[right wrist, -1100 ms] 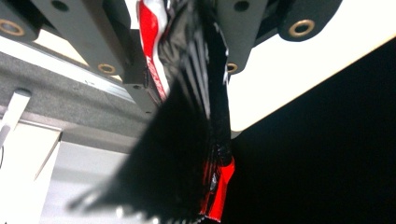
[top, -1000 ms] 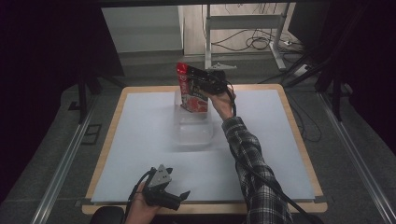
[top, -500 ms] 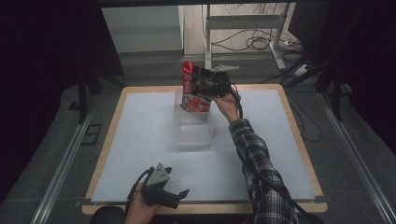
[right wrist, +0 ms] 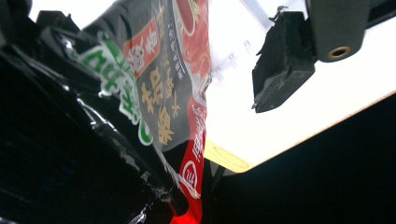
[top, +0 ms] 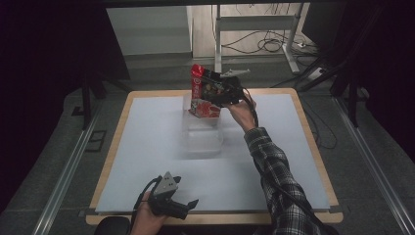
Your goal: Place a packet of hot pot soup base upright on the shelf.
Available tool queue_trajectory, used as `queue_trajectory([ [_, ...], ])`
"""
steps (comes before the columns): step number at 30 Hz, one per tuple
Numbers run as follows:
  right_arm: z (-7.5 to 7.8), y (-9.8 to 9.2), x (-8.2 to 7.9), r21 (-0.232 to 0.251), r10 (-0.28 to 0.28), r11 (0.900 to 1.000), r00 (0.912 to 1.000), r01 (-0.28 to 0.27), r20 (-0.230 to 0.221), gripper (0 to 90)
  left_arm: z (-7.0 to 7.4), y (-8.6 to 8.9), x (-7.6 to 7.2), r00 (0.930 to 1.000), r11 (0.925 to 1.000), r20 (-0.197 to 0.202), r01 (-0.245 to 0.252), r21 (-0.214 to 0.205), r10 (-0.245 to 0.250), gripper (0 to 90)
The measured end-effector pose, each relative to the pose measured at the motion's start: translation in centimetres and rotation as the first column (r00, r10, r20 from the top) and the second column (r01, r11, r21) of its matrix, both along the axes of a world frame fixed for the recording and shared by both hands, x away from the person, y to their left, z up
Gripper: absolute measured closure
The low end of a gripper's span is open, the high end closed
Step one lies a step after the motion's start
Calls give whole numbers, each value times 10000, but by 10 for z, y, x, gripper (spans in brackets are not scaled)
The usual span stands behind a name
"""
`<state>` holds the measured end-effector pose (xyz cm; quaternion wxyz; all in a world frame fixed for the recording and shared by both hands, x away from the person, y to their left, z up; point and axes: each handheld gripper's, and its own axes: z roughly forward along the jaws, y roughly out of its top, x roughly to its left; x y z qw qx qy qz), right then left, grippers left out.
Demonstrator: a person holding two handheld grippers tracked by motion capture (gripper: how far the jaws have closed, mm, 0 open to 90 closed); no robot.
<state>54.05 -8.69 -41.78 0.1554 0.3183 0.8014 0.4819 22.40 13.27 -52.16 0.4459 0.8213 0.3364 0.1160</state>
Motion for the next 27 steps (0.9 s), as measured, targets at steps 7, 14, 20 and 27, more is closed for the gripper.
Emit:
queue_trajectory([
  [7, 5, -3, -6, -242, 127, 9996, 9998, -124, 118, 151, 1, 4, 1, 9996, 9994, -10, -269, -211, 269, 9],
  [14, 11, -9, -13, -331, 121, 9994, 9998, -116, 160, 117, 0, 2, 1, 9998, 9996, -44, -213, -178, 212, 9],
  [20, 17, -14, -22, -250, 111, 9996, 9998, -107, 159, 106, 0, 3, 1, 9996, 9995, 34, -267, -175, 268, 5],
  [27, 18, -21, -33, -346, 121, 9993, 9998, -116, 156, 101, -1, 1, 1, 9999, 9999, -68, -117, -117, 116, 11],
])
